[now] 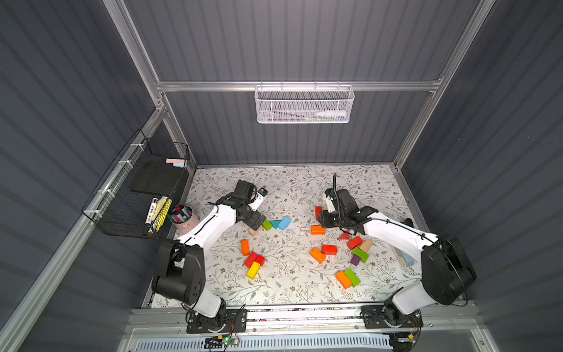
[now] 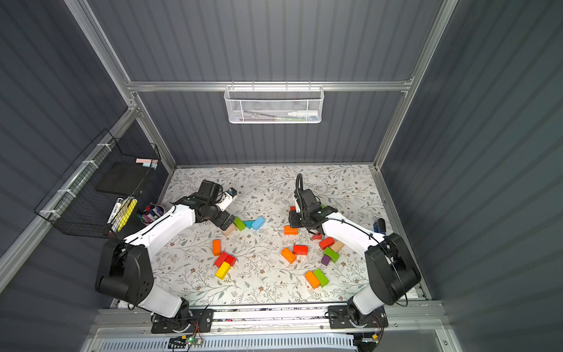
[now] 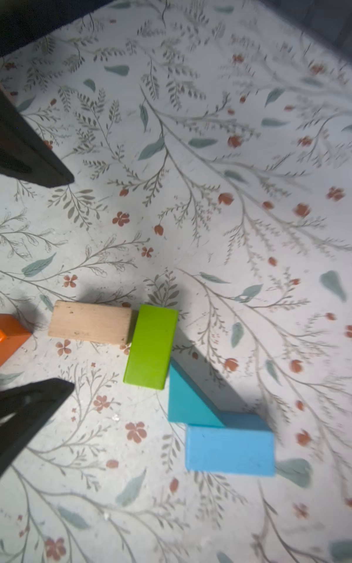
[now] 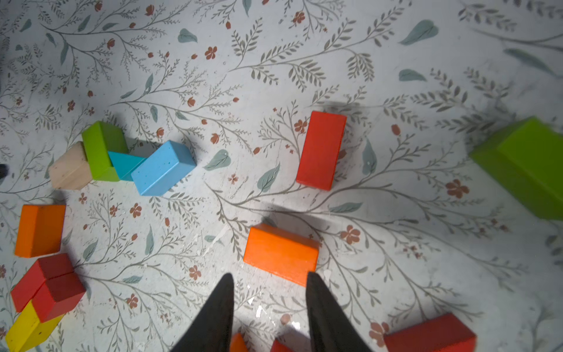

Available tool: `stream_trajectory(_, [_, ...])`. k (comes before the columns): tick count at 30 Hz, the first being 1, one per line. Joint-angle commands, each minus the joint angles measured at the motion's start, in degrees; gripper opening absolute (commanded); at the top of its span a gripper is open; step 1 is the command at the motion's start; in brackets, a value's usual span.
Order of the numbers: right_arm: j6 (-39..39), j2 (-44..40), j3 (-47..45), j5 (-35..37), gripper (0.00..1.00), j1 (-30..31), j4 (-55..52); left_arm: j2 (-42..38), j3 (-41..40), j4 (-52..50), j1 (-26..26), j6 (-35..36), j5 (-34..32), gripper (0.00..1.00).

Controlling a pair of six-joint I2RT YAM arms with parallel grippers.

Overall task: Assemble a heart with building blocks
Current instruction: Pick up the building block from the center of the board.

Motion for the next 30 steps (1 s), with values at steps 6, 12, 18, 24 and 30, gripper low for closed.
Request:
stream_trajectory(6, [4.27,12.50,13.91,5.84,0.57,-0.73,-12.71,-15.78,-5.26,12.63,-0.23,-11.24,16.99,0.99])
stream_trajectory(12, [3.96,20.38,19.85,7.66,0.60,-0.77,-14.60,-20.46,-9.68,17.27,-0.23,-16.78,21.63,0.99])
stream_trajectory(18, [2.02,25.51,23.30,10.28,0.59,-1.10,-15.14,-22.40,-10.35,16.83,-0.23,-15.80,21.75,0.99])
stream_trajectory(24, [0.95,28.78,25.82,10.15,0.52,-2.37,-15.09,-24.33,-11.54,17.45,-0.23,-14.60,23.59,1.00])
stream_trajectory(30, [-0.53,30.18,27.80,10.52,0.33,-2.91,-15.43,-24.06,-11.61,17.52,-0.23,-14.61,25.14,0.99])
